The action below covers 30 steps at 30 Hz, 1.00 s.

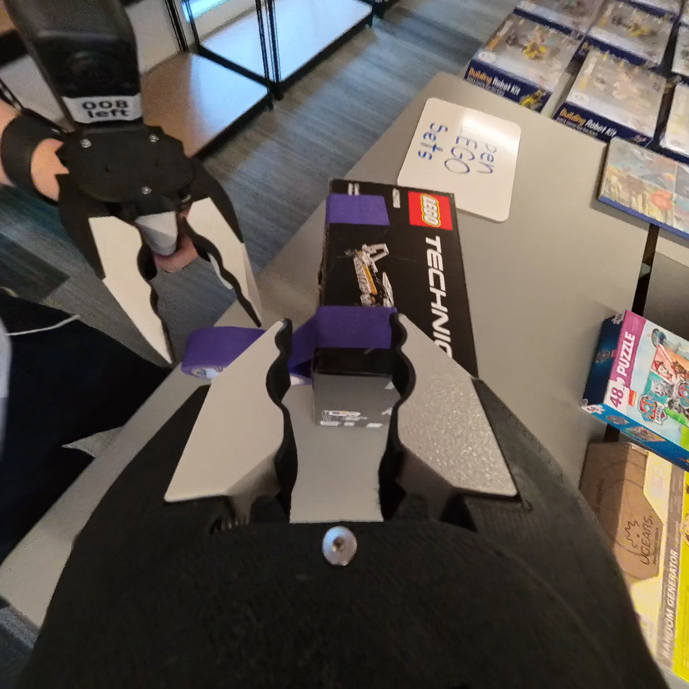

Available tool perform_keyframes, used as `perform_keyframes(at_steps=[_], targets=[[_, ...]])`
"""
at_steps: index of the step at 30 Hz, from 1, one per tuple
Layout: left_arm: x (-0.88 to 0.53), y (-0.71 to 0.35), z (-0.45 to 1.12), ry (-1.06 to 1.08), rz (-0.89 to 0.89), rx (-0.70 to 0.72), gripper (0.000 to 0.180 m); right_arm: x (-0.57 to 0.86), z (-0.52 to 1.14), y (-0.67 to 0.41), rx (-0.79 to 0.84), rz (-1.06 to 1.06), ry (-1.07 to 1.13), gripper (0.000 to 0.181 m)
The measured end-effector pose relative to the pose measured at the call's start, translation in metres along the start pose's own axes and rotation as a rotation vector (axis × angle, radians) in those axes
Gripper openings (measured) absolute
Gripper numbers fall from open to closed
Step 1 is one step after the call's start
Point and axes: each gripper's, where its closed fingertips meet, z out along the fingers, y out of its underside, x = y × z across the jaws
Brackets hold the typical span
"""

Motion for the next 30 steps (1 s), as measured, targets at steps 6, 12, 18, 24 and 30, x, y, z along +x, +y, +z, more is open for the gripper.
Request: perform_keyframes(at_steps=[6, 12, 18, 24, 30], targets=[[0.016, 0.017, 0.022, 0.071, -0.087, -0.009, 0.034, 0.012, 0.005, 0.007, -0.029, -0.067, 0.036, 0.044], [0.030, 0.003, 0.017, 0.130, -0.156, 0.065, 0.016, 0.009, 0.004, 0.008, 0.026, -0.080, 0.062, 0.043], [0.033, -0.005, 0.019, 0.314, -0.499, 0.065, 0.015, 0.010, 0.004, 0.008, 0.069, -0.035, 0.068, 0.043], [0.033, -0.006, 0.016, 0.432, -0.706, 0.017, 0.015, 0.012, 0.004, 0.008, 0.081, -0.005, 0.073, 0.043], [0.027, -0.011, 0.010, 0.472, -0.772, 0.021, 0.014, 0.012, 0.004, 0.006, 0.088, -0.001, 0.094, 0.042]])
